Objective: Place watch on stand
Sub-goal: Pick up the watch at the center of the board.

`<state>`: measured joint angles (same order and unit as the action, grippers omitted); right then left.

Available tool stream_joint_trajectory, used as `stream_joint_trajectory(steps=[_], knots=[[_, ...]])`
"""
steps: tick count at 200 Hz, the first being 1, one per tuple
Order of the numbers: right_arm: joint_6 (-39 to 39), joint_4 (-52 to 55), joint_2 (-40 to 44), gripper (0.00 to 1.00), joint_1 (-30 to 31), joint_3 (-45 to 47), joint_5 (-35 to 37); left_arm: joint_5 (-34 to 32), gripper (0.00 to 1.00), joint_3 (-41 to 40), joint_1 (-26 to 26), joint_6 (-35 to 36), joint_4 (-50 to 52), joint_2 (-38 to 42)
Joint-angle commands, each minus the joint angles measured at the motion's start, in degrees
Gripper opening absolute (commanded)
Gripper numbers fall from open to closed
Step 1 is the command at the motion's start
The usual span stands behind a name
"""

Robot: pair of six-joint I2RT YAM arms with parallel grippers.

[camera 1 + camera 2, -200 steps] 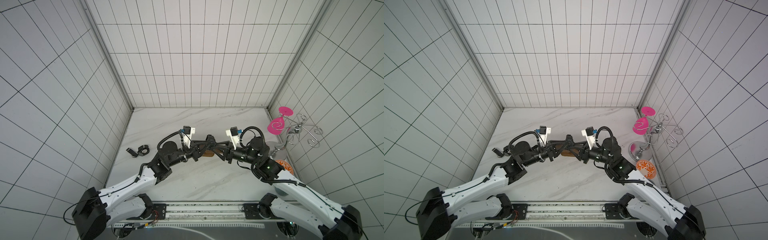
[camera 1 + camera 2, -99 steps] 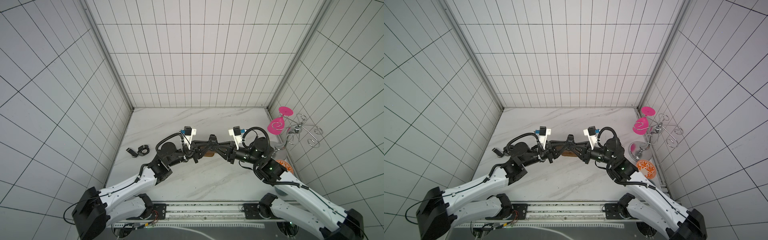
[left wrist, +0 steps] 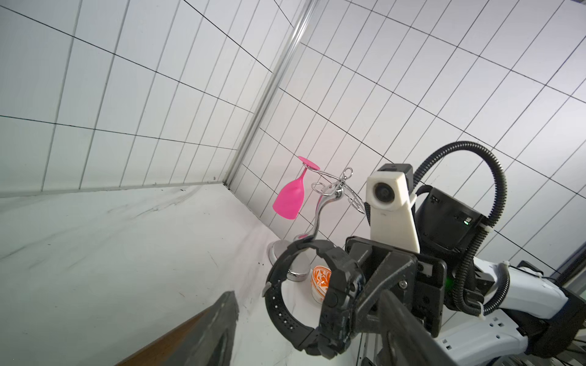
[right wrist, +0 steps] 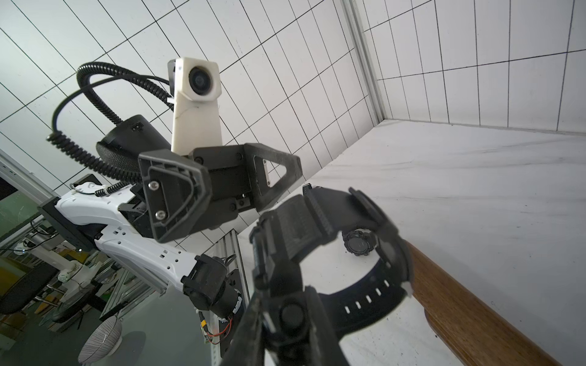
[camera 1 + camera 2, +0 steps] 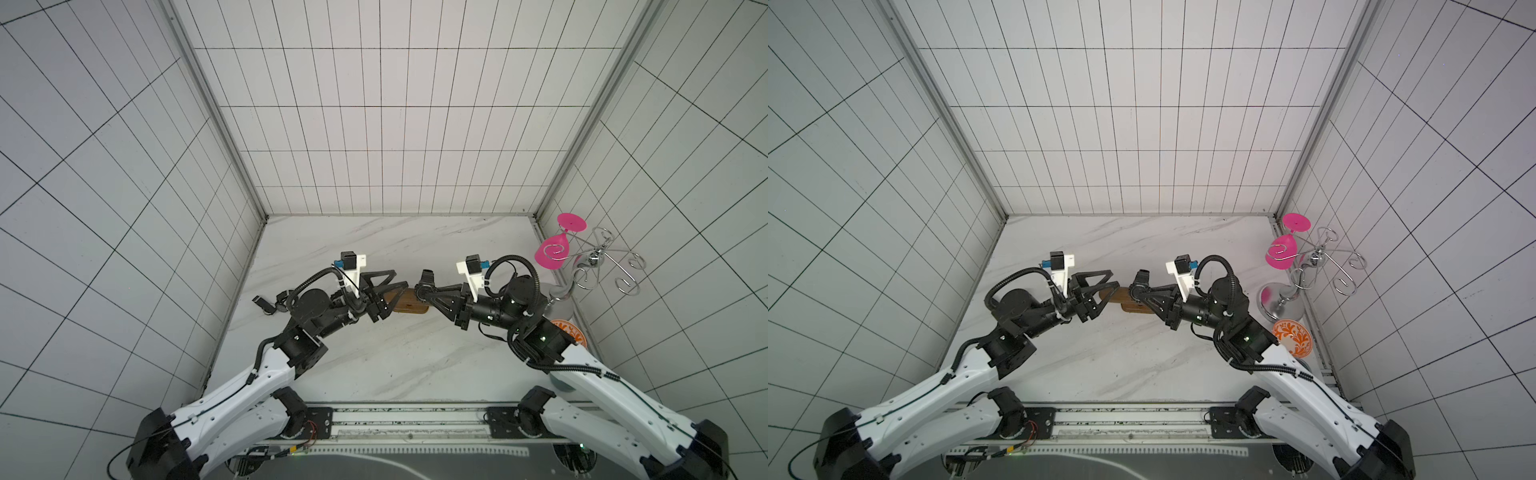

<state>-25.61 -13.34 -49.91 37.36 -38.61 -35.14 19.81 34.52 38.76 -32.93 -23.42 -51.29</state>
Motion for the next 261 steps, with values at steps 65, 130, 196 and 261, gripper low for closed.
stream_joint_trajectory(steps=[65, 130, 196, 261], knots=[[2.7, -0.4, 1.2, 0.00, 0.7, 0.0, -5.3, 13.2, 0.65, 3.9, -2.1, 9.8, -0.6, -11.3], [2.8, -1.0, 0.5, 0.00, 1.2, 0.1, -6.2, 19.4, 0.57, 5.1, 0.1, 9.8, -7.7, -17.4], [3.0, -0.9, 0.3, 0.00, 1.2, 0.5, -5.0, 20.5, 0.29, 9.2, 2.5, 8.7, -7.6, -23.4], [3.5, 0.4, 1.0, 0.06, 1.3, 0.5, 0.0, 10.4, 0.00, 9.6, 2.3, 10.2, 0.3, -21.6]])
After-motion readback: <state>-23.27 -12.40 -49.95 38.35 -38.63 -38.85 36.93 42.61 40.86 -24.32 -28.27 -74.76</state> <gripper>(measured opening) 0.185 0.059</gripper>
